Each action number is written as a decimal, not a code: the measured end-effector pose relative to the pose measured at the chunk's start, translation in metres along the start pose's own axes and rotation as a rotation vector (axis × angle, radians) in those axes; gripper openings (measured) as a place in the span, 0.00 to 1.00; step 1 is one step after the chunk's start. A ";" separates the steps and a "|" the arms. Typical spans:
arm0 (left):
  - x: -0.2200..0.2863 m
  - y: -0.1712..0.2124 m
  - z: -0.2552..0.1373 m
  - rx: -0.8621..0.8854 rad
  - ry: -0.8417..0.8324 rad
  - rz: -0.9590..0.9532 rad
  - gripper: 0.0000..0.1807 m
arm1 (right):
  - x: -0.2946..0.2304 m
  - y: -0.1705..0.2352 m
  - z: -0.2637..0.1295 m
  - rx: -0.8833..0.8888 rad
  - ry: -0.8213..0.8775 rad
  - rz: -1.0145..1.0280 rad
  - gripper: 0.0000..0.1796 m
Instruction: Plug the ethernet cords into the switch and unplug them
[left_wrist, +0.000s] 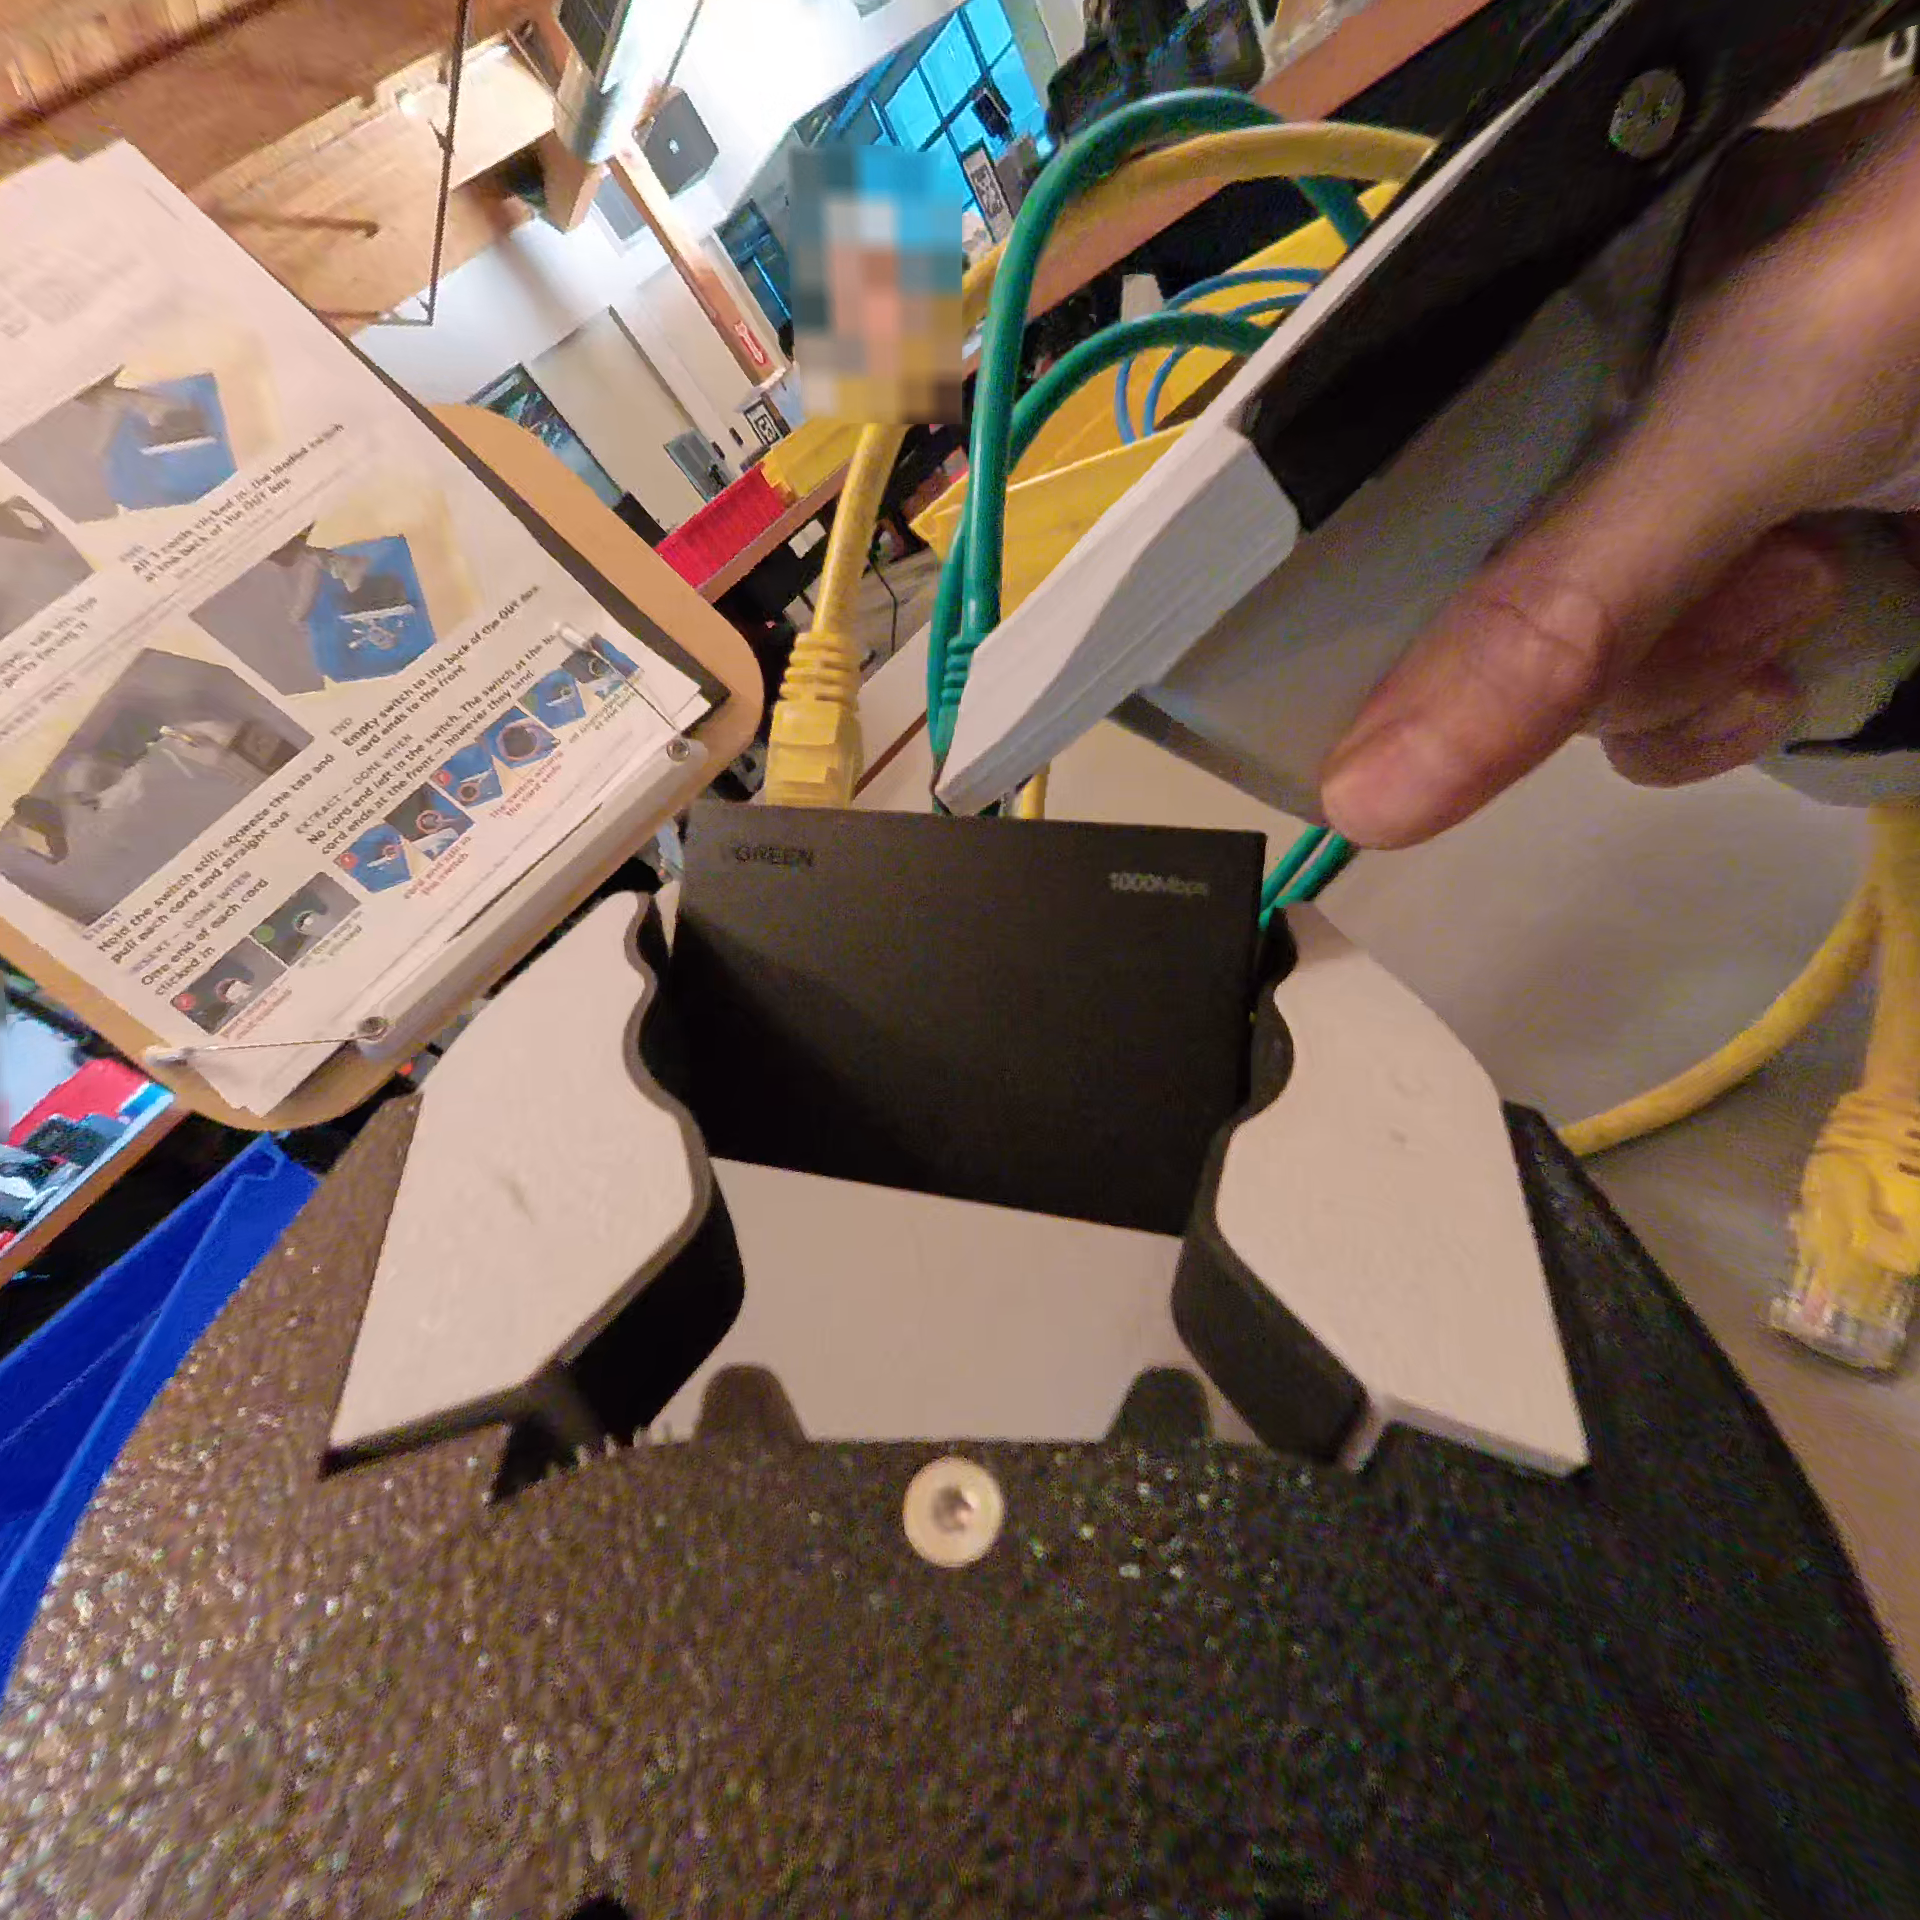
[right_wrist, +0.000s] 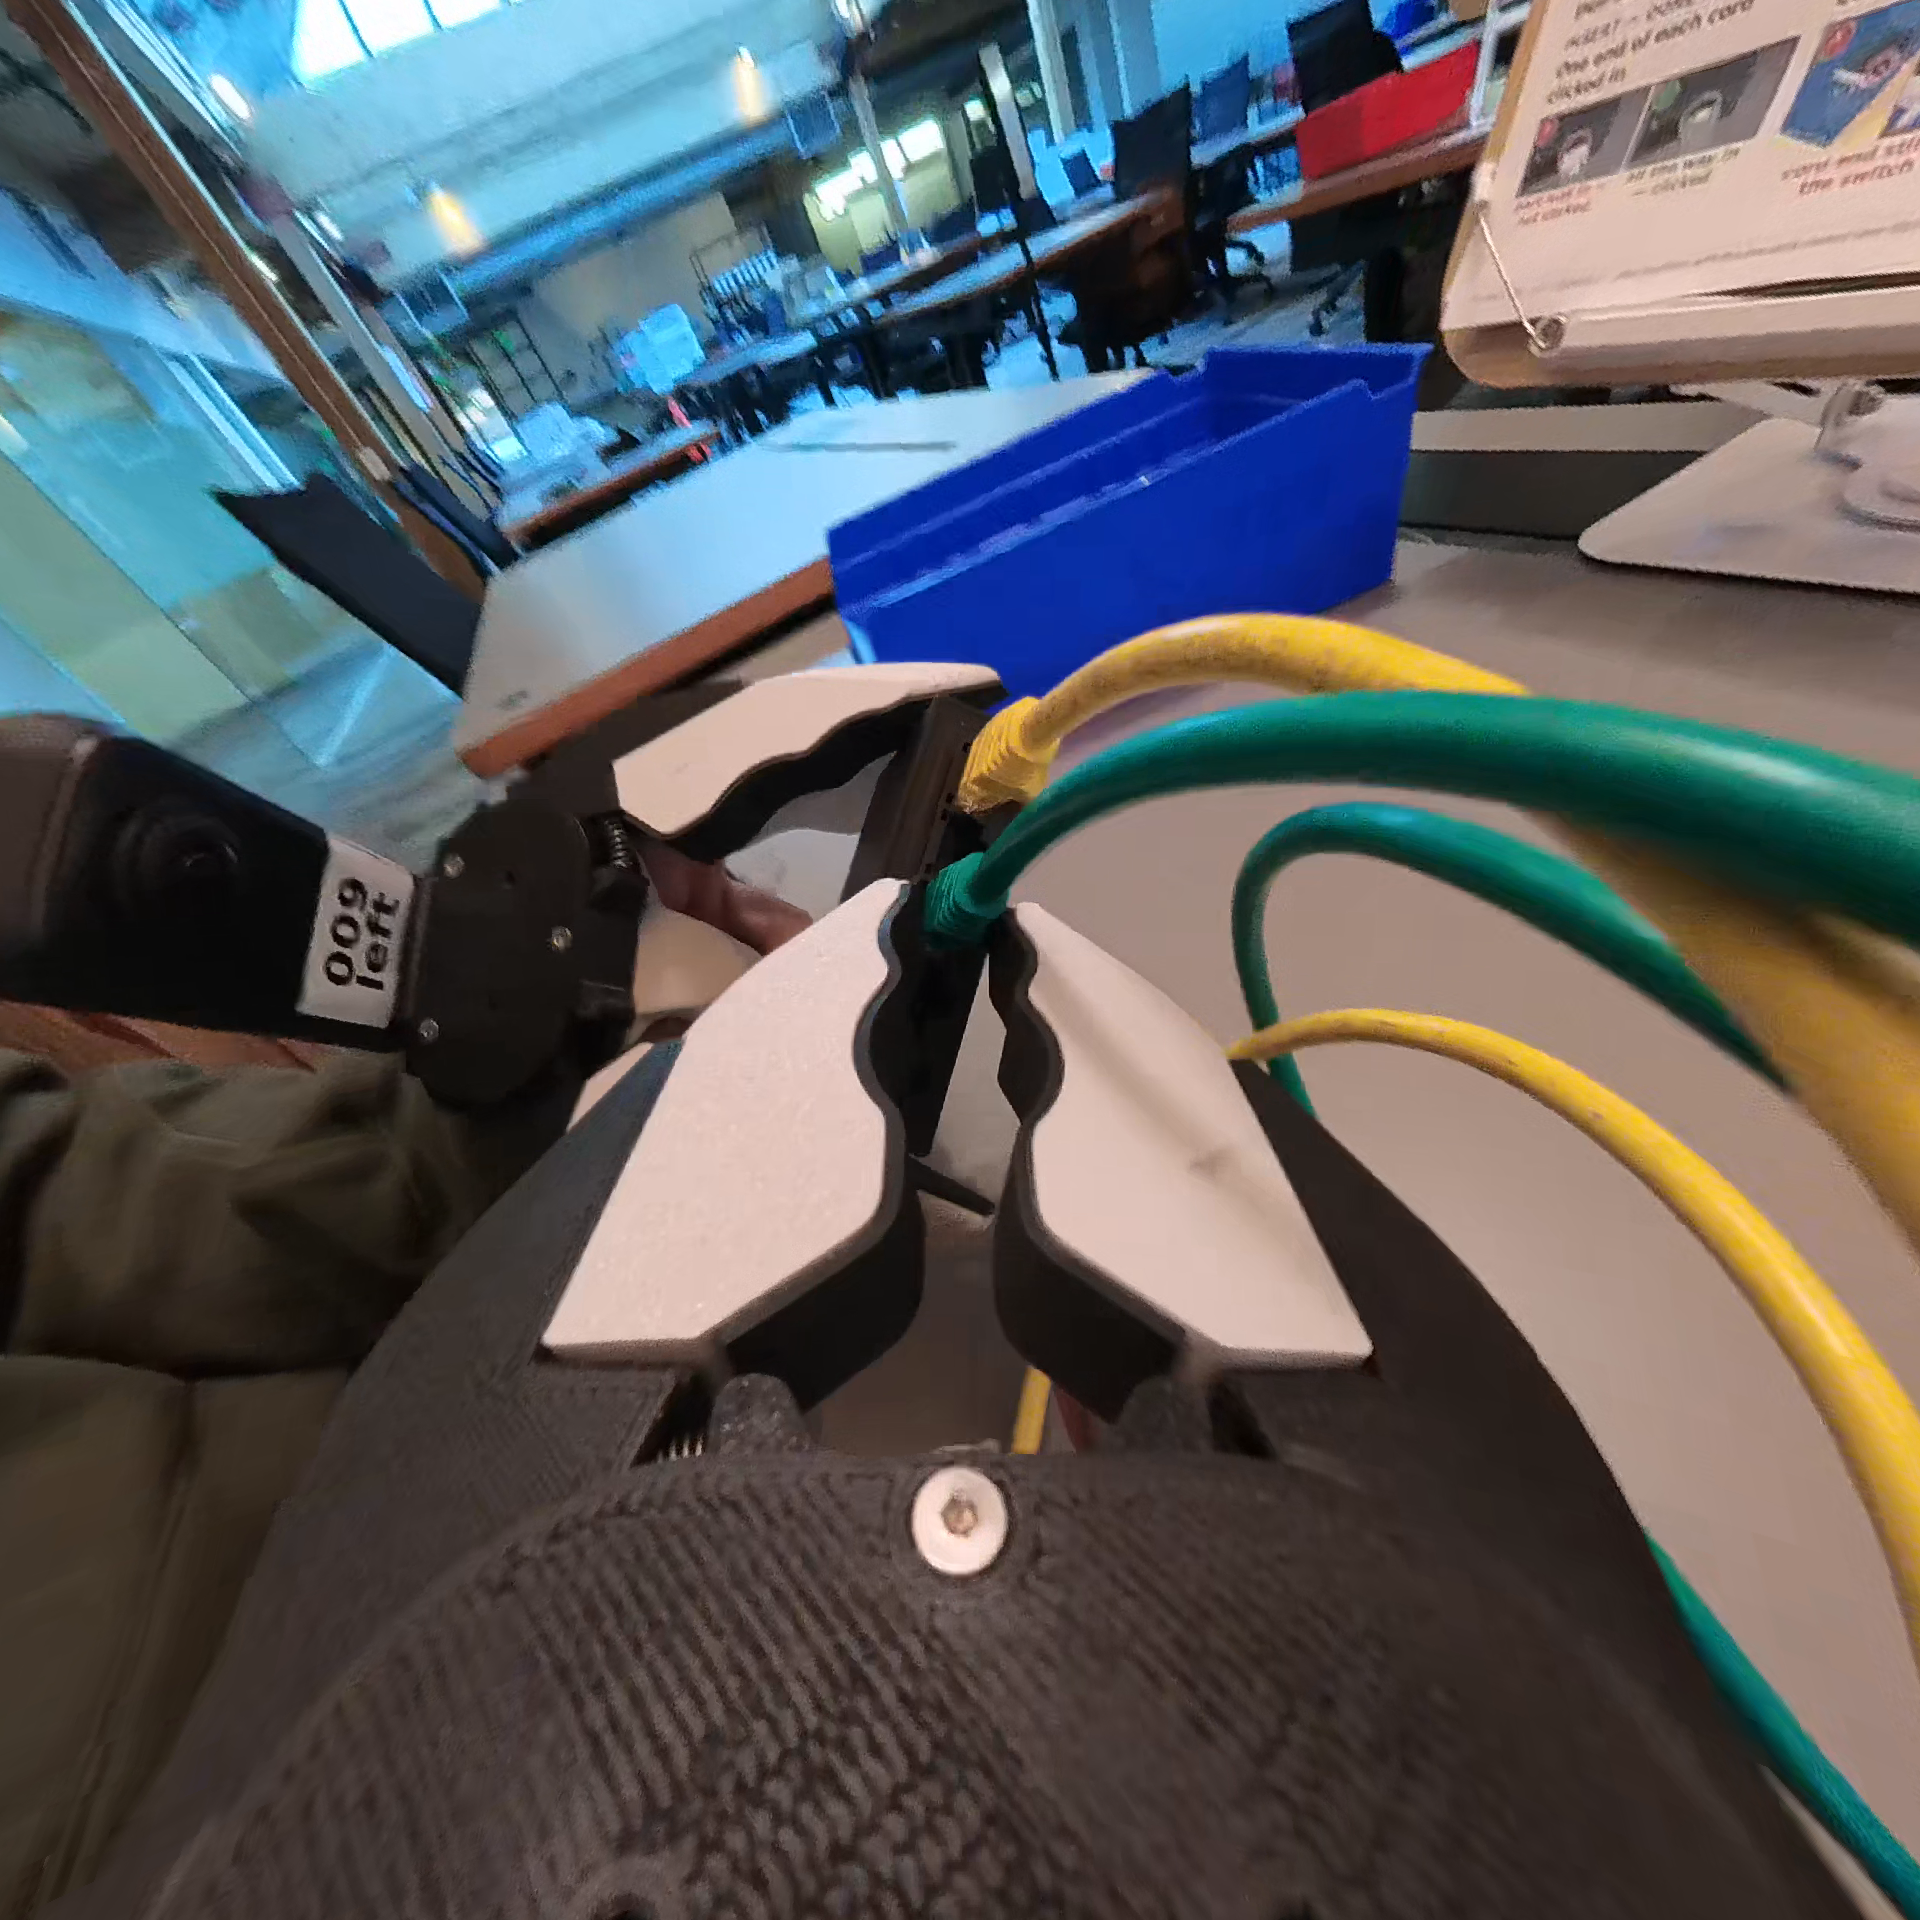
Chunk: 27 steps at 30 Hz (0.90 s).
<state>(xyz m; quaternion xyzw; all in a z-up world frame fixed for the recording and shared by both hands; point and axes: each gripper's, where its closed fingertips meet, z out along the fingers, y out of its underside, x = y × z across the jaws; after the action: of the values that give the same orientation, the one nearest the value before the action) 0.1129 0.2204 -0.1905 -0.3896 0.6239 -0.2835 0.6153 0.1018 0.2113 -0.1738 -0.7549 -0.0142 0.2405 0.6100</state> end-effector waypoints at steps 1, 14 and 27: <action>-0.002 -0.006 -0.005 0.010 -0.021 0.018 0.58 | -0.007 -0.004 -0.001 0.026 -0.025 0.012 0.08; -0.020 -0.052 -0.061 0.321 0.465 -1.137 0.46 | -0.047 -0.043 -0.020 0.256 -0.179 0.137 0.08; -0.005 -0.014 -0.048 0.255 0.702 -1.666 0.15 | -0.016 -0.002 0.003 0.205 -0.098 0.253 0.08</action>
<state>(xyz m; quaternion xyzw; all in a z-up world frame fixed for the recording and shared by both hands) 0.0670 0.2109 -0.1719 -0.5343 0.2562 -0.8051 0.0249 0.0869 0.2095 -0.1665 -0.6720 0.0761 0.3520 0.6471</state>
